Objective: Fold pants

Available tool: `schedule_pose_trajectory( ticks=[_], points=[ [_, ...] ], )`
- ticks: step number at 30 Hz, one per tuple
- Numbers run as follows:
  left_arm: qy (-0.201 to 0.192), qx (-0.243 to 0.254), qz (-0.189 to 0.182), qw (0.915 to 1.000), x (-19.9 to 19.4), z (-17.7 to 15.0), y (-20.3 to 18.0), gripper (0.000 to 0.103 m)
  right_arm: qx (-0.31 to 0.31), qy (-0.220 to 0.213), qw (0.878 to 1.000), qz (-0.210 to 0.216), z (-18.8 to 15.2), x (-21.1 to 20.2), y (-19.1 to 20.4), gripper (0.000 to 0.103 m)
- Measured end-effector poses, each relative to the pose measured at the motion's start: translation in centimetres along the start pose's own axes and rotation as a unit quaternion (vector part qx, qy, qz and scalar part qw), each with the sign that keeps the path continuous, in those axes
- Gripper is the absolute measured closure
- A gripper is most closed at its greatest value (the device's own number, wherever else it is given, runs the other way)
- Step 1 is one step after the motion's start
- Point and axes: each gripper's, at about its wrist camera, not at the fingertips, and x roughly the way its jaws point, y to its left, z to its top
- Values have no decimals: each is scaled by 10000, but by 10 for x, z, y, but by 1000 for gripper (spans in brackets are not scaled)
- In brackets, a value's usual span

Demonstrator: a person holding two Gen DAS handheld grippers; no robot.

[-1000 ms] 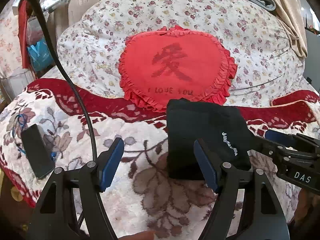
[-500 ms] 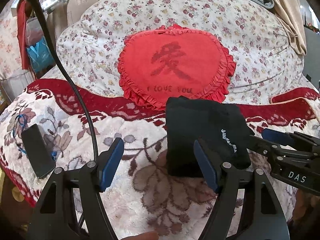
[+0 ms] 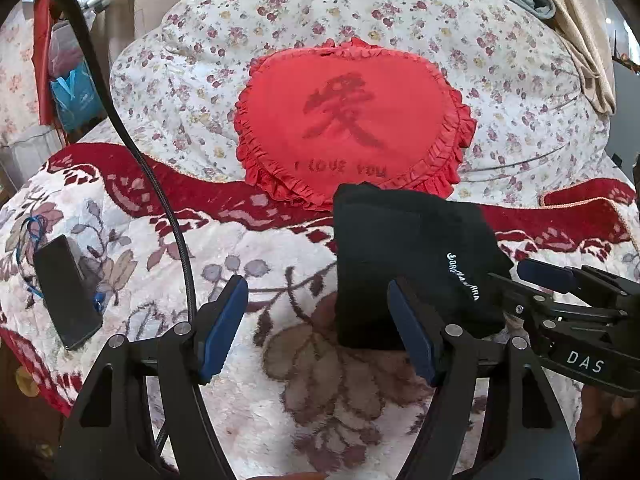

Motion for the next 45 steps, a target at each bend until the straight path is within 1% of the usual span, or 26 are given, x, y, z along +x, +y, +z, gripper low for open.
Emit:
schedule_pose_trajectory(
  ticks=[6, 13, 45],
  points=[
    [27, 10, 73, 10000, 5, 0, 4, 30, 25, 57, 10000, 9, 1, 6, 2, 44],
    [60, -16, 57, 10000, 9, 0, 7, 30, 17, 84, 10000, -5, 2, 10, 4, 44],
    [72, -31, 59, 10000, 6, -2, 3, 30, 33, 103, 9999, -12, 3, 11, 8, 43]
  ],
)
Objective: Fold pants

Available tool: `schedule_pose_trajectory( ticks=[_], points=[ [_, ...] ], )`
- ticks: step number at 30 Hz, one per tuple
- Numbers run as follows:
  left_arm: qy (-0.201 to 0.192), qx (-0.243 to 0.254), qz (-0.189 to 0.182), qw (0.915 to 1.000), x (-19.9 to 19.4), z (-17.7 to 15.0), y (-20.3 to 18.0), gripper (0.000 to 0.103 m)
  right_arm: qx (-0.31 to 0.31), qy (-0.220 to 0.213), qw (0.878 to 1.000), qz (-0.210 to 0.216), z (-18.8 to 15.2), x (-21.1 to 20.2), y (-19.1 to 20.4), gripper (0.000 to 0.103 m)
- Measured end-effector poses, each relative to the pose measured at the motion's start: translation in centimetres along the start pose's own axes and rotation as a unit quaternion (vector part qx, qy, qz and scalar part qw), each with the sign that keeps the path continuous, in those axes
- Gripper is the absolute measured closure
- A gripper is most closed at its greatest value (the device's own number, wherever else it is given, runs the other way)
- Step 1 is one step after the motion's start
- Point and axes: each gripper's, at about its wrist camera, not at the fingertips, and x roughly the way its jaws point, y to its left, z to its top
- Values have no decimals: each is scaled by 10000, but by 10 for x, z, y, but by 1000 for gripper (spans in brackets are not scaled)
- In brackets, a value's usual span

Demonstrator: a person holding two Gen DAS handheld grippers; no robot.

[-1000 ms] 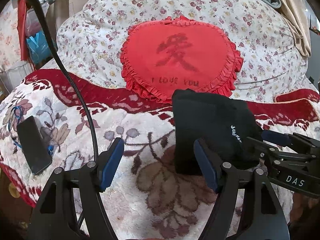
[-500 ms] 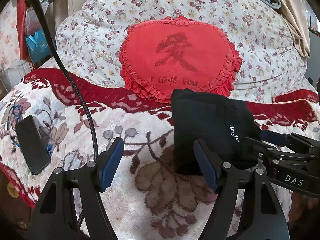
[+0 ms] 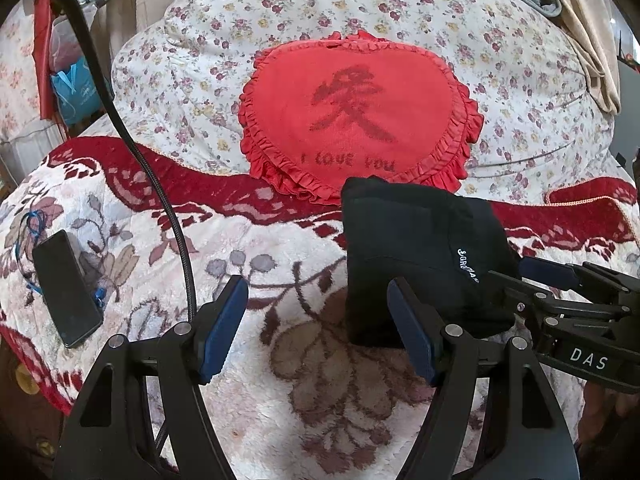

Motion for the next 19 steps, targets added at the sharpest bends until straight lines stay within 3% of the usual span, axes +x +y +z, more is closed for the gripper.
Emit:
schedule_pose_trajectory(
  ticks=[19],
  points=[
    [51, -13, -35, 10000, -4, -3, -6, 30, 113, -46, 9999, 11, -4, -7, -8, 42]
  ],
)
